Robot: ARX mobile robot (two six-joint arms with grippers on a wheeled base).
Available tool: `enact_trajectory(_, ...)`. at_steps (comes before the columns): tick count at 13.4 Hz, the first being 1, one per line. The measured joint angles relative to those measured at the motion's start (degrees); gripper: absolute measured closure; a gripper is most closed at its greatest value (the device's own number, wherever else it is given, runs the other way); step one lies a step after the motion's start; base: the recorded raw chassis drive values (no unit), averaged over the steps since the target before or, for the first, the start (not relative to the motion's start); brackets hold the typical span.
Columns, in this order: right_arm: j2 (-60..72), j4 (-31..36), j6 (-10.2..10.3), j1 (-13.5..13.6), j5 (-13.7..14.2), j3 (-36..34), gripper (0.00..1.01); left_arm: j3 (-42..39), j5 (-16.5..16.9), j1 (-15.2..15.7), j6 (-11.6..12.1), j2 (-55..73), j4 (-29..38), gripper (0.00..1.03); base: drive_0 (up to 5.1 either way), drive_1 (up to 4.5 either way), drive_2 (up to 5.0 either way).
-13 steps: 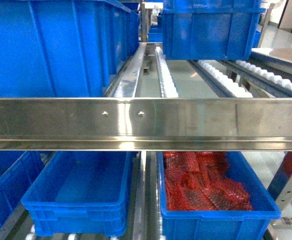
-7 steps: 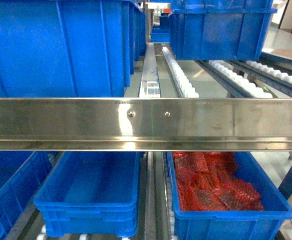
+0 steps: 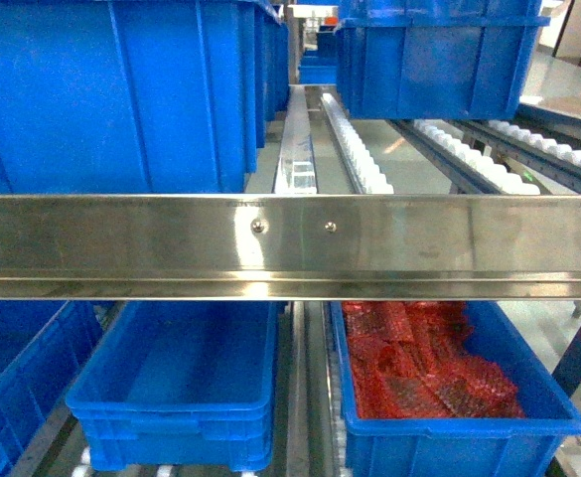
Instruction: Pick blue part to blue bin on bottom shelf
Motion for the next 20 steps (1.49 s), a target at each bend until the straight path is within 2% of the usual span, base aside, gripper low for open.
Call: enact_trajectory(20,0.0,0.0,0.02,0.0,0.07,0.0,0.03,0.0,0.0,0.0,0.0,0.04,0.0,0.6,0.0,0.0,0.0)
